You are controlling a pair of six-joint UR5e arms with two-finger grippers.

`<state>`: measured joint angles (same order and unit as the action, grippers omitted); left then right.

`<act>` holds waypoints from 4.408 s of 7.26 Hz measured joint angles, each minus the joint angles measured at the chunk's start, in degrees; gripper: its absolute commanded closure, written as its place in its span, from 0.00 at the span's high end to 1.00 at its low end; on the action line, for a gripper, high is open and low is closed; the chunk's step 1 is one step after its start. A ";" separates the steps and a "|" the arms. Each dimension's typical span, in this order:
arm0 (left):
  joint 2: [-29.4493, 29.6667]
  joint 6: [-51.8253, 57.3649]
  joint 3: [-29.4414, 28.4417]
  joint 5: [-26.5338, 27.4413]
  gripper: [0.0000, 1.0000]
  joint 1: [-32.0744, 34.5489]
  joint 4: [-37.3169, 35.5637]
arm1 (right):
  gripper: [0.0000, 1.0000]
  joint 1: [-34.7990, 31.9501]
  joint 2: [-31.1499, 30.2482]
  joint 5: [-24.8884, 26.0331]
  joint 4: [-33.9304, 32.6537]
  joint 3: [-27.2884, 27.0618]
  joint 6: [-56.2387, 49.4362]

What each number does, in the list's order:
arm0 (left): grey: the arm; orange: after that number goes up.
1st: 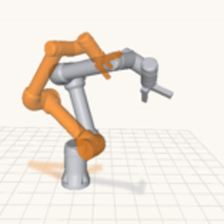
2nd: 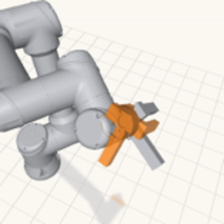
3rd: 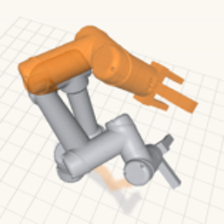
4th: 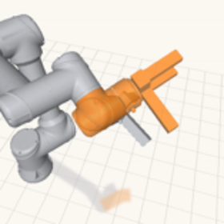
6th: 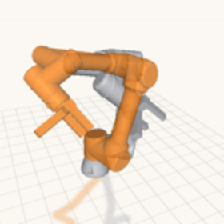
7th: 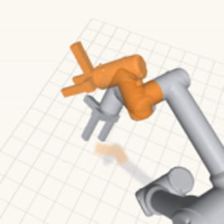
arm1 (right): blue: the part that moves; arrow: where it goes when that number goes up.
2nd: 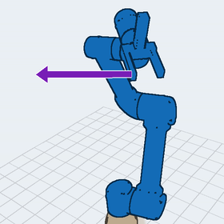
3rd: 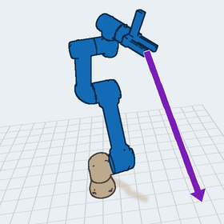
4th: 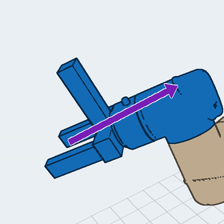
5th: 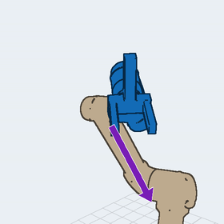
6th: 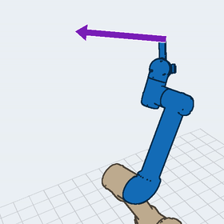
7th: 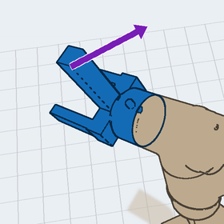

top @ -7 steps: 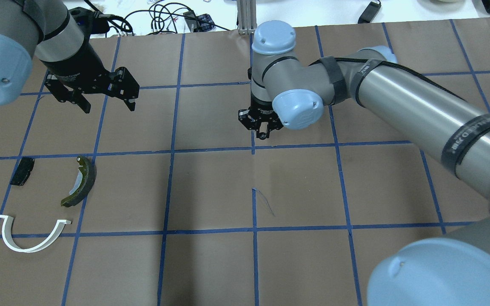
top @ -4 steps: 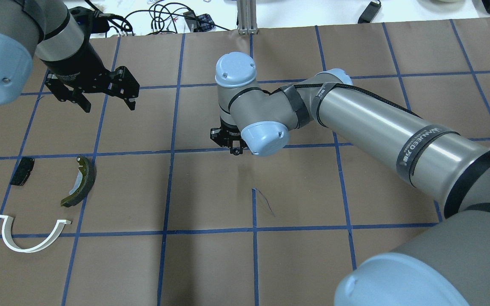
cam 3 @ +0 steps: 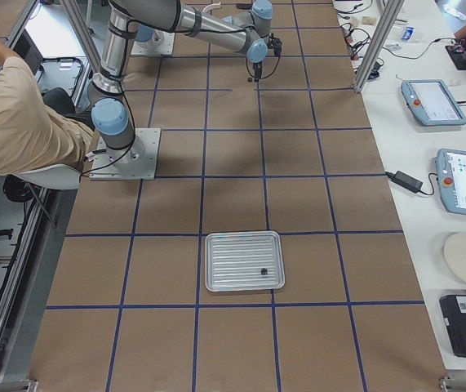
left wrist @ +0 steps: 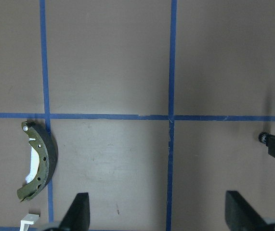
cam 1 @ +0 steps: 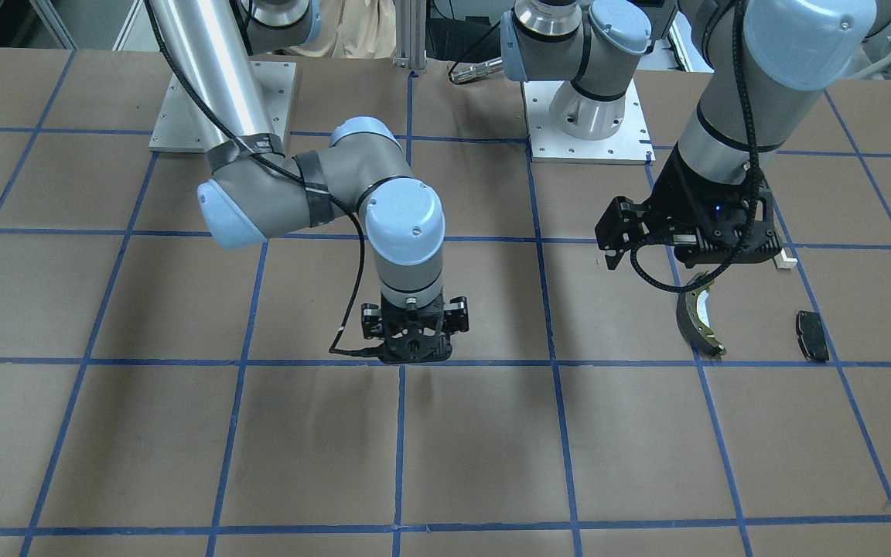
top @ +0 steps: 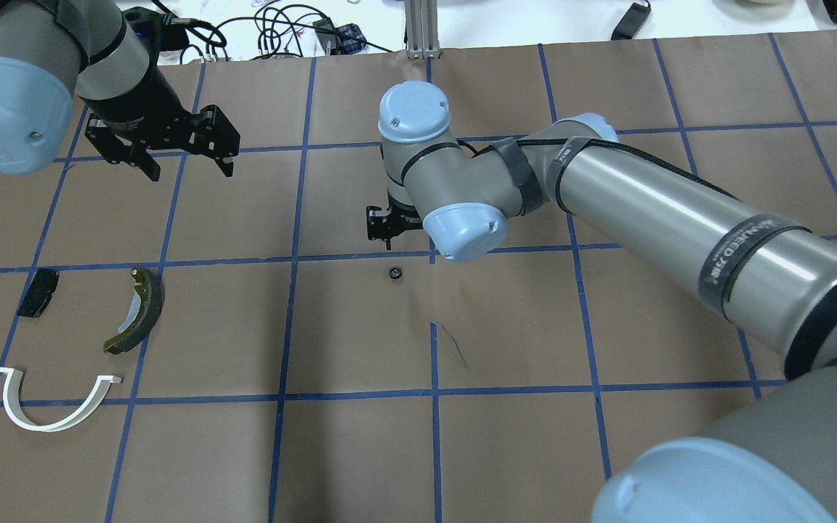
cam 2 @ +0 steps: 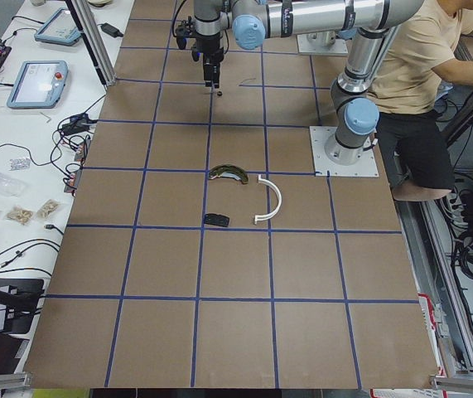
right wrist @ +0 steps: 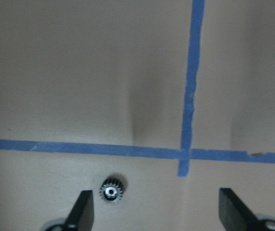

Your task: Place bearing gear from tray to pile

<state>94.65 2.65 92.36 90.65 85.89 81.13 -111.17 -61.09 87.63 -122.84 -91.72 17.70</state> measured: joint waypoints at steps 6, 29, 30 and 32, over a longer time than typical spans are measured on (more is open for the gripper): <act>9.61 -9.65 -0.01 -0.56 1.00 11.52 -5.98 | 1.00 36.68 -8.31 5.12 6.09 0.21 -40.05; 21.12 -10.46 1.49 -2.60 0.00 14.59 -16.29 | 0.00 73.72 10.37 3.06 -1.04 8.60 -81.65; 20.39 -7.60 -1.51 -2.37 0.00 10.89 -11.50 | 0.00 73.58 9.75 3.21 -0.91 8.63 -81.32; 18.64 2.98 -4.34 -1.18 0.00 1.17 -4.77 | 0.00 70.90 6.20 3.43 0.74 8.37 -77.43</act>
<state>113.29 5.63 88.01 89.47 87.07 76.36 -40.27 -54.89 91.06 -122.10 -83.35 -59.72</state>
